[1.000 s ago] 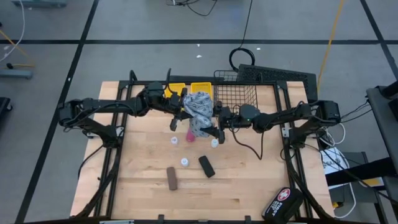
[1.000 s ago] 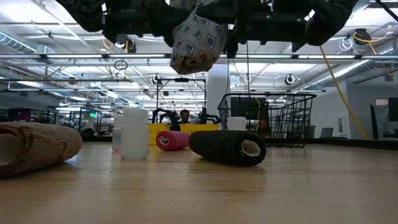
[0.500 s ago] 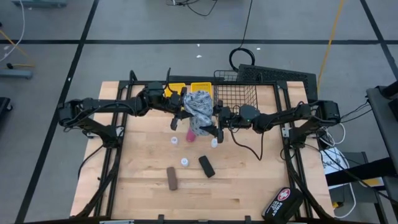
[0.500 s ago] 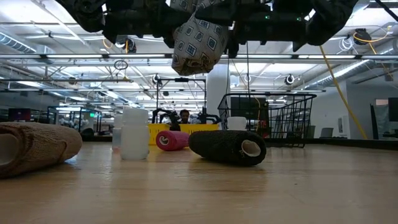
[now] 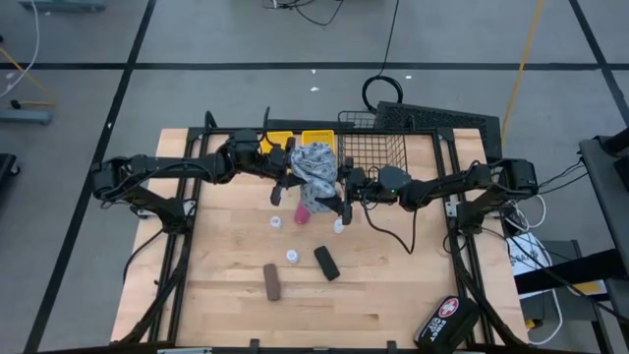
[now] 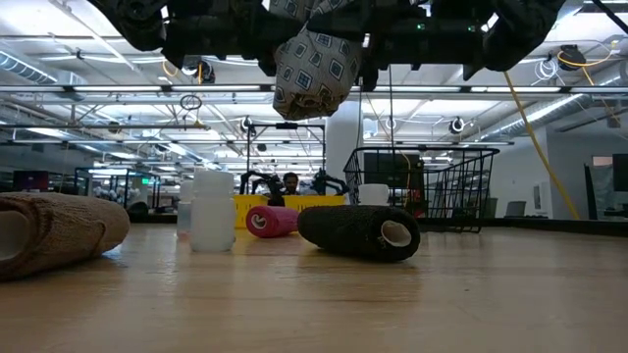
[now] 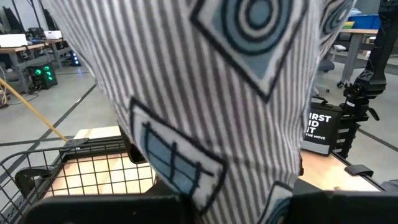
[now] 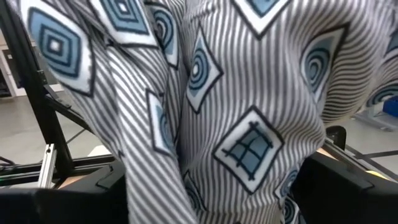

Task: Pick & Place Medicine items
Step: Put the gray patient gown into the black wire basket

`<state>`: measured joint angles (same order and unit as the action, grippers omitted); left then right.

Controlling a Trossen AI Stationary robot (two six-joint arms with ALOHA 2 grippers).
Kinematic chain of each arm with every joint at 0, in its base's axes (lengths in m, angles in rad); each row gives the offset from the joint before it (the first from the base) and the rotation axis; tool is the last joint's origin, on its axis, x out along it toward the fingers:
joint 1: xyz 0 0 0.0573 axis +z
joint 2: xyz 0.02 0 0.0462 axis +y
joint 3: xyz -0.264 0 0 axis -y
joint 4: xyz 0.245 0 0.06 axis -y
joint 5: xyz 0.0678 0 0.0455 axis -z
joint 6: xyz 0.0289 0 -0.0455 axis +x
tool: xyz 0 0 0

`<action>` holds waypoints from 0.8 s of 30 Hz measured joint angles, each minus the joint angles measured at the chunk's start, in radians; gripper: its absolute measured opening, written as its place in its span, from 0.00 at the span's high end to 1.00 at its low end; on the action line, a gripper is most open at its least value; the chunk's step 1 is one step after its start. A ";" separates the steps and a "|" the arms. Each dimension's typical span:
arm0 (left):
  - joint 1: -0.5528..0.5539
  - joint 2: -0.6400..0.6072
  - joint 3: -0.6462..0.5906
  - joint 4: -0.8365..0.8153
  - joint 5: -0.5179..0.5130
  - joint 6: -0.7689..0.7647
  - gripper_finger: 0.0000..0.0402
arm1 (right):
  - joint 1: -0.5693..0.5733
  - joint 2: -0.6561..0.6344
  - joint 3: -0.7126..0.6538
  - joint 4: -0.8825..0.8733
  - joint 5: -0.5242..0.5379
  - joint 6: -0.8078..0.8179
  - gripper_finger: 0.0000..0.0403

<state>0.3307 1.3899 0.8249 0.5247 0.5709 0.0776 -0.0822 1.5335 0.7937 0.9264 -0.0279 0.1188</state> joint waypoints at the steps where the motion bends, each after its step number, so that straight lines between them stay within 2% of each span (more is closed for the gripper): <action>1: -0.001 0.000 0.000 0.000 0.000 0.000 0.83 | 0.000 0.000 0.000 0.000 -0.001 0.000 0.22; 13: -0.007 0.000 0.000 0.000 0.000 -0.001 0.83 | 0.000 0.000 0.000 -0.002 0.000 0.024 0.24; 18: -0.023 0.000 0.000 -0.001 0.000 0.000 0.83 | 0.000 0.000 0.000 -0.006 -0.003 0.032 0.36; 24: -0.030 0.000 0.000 -0.003 -0.001 -0.001 0.83 | 0.000 -0.001 0.000 -0.015 -0.002 0.015 0.58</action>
<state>0.3004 1.3899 0.8249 0.5215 0.5697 0.0771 -0.0826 1.5326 0.7937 0.9119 -0.0300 0.1335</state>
